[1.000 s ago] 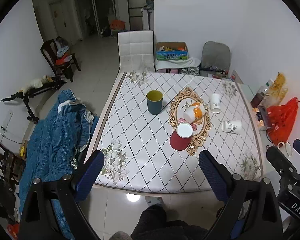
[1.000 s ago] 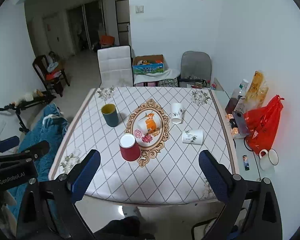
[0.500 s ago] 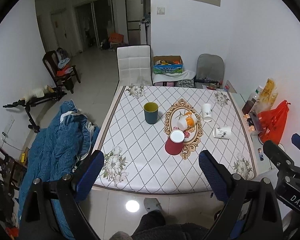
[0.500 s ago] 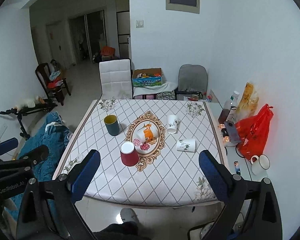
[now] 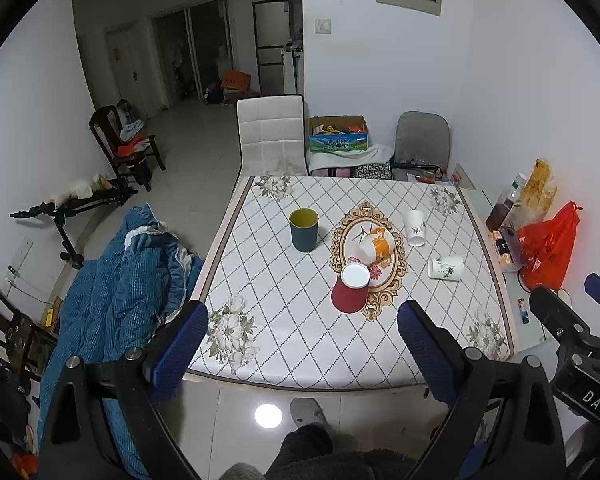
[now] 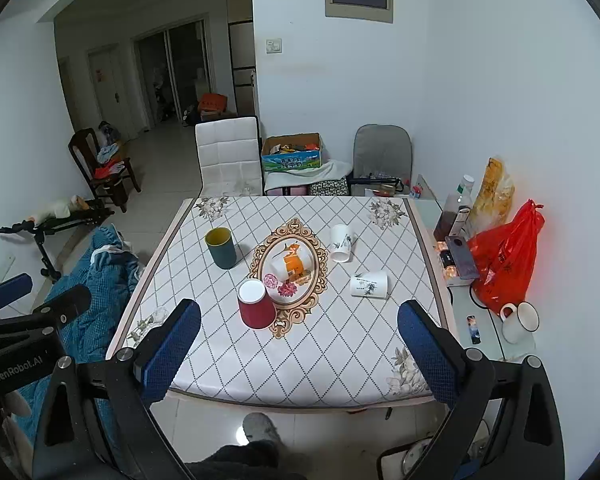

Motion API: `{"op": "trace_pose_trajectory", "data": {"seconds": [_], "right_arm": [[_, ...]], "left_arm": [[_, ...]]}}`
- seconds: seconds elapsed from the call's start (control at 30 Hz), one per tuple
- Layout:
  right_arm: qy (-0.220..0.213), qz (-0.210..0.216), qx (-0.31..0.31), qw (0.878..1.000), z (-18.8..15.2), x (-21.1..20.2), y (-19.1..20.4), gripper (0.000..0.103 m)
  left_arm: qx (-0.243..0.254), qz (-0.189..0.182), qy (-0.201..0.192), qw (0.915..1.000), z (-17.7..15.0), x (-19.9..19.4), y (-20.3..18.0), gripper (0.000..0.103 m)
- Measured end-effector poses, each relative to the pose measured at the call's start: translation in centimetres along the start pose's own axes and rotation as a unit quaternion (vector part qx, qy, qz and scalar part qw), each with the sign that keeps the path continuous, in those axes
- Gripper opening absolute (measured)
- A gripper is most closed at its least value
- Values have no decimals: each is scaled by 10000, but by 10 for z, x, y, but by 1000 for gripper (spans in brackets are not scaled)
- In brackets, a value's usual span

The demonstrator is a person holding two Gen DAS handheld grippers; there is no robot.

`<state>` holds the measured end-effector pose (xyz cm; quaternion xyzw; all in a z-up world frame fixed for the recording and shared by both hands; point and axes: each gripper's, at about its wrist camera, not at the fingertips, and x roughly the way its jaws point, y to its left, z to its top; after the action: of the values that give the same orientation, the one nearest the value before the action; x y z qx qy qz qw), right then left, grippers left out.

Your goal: Flip cup upside down

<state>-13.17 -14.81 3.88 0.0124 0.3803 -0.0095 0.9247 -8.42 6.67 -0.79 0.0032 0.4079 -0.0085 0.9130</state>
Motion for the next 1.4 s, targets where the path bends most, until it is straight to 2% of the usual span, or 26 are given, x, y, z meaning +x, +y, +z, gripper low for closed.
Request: {"op": "trace_pose_trajectory", "data": {"seconds": [1.4], "right_arm": [[20,166,-68,9998,-6,-7,4,101]], "left_arm": [[-38,28,-34,10000,3,-15,-4,97]]}}
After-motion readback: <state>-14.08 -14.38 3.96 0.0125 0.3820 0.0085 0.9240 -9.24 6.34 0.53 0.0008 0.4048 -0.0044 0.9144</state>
